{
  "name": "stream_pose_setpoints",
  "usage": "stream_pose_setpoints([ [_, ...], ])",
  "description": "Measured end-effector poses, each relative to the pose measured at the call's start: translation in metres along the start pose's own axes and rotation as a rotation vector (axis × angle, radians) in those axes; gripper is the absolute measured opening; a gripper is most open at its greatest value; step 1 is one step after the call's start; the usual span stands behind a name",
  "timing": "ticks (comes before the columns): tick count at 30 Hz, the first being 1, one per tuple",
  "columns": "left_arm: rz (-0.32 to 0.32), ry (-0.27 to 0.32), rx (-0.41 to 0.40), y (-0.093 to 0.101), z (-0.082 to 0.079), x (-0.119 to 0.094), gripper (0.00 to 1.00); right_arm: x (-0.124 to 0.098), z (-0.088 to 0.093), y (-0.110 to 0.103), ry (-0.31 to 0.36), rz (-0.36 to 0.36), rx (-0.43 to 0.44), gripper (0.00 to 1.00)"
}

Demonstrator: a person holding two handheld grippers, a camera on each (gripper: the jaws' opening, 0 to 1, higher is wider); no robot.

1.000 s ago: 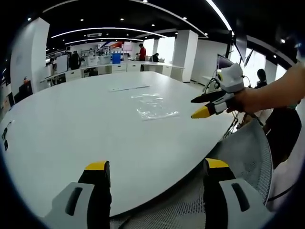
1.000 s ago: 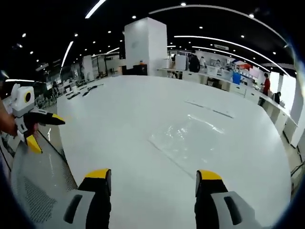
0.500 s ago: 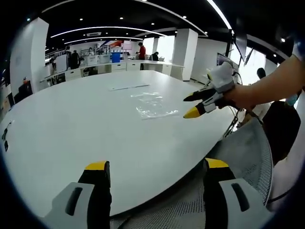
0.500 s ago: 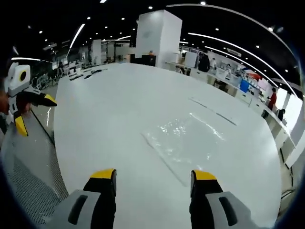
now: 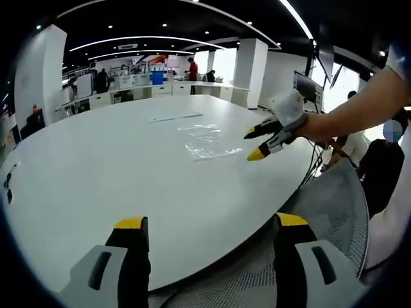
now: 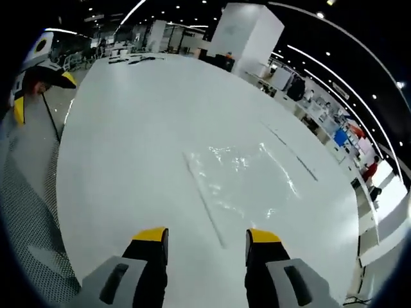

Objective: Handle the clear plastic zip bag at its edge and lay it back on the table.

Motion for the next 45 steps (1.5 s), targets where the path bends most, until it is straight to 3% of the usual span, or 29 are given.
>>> stream_pose_setpoints([
  [21,-0.031,0.004,0.000,-0.003,-0.001,0.001,0.77,0.016,0.012,0.018,-0.027,-0.012,-0.203,0.26],
  [45,-0.038,-0.008,0.004,-0.003,-0.001,0.002,0.77,0.032,0.029,0.019,-0.036,-0.051,-0.258,0.11],
])
Point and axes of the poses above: the point that each gripper's makers call its tool centre point, and the gripper's own axes: x roughly forward along the fingers, y roughly to its right, z roughly out of its underside, the point moved 4 cm from there along -x, roughly backward along the fingers, and after that the axes turned 13 degrees about -x, right-handed, at the moved point
